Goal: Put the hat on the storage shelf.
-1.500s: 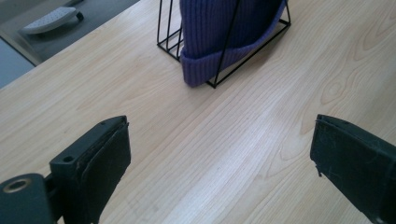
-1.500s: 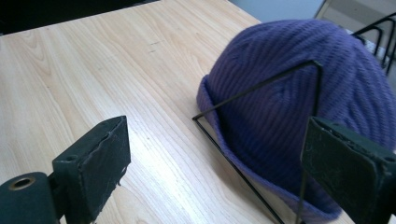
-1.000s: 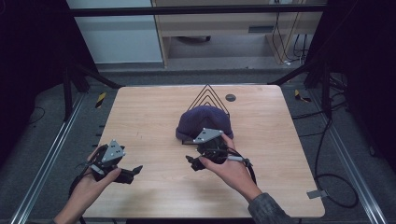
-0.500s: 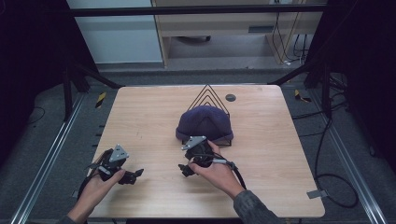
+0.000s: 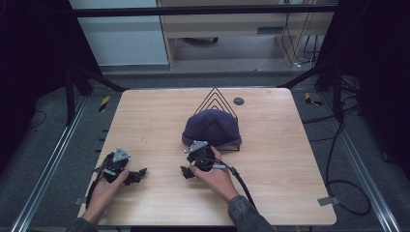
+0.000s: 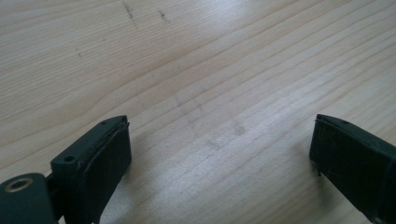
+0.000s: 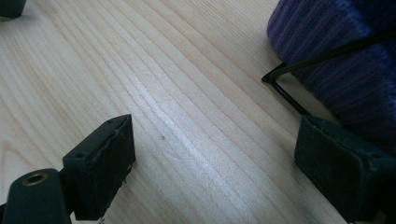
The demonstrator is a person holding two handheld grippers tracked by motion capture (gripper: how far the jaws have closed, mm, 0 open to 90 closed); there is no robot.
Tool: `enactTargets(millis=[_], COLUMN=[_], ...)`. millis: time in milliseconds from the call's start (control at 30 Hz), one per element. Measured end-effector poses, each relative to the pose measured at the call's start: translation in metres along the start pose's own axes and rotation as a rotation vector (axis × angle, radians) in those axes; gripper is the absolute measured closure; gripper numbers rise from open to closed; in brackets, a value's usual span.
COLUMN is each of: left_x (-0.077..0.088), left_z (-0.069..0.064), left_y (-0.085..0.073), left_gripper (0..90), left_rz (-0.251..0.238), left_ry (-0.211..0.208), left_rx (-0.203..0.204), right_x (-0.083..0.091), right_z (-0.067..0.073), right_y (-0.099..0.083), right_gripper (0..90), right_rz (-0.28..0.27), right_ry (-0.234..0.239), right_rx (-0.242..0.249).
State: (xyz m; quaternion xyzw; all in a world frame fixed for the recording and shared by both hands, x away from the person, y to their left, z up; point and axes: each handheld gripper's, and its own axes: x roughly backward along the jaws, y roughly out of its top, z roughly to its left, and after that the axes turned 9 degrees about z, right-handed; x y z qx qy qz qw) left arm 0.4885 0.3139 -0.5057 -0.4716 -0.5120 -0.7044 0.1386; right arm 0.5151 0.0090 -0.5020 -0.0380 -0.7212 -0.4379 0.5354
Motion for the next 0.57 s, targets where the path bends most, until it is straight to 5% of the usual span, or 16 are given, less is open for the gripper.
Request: enactTargets(millis=[567], left_x=[-0.0035], left_z=[0.0026], left_y=[0.0007], left_gripper=[1.3], left_rz=[-0.009], left_ry=[-0.001], left_rx=[0.008], right_x=[-0.0085], right_z=[0.0015], right_y=[-0.0037], right_gripper=[6.9], right_rz=[-0.034], right_ry=[0.008], right_rx=[-0.045])
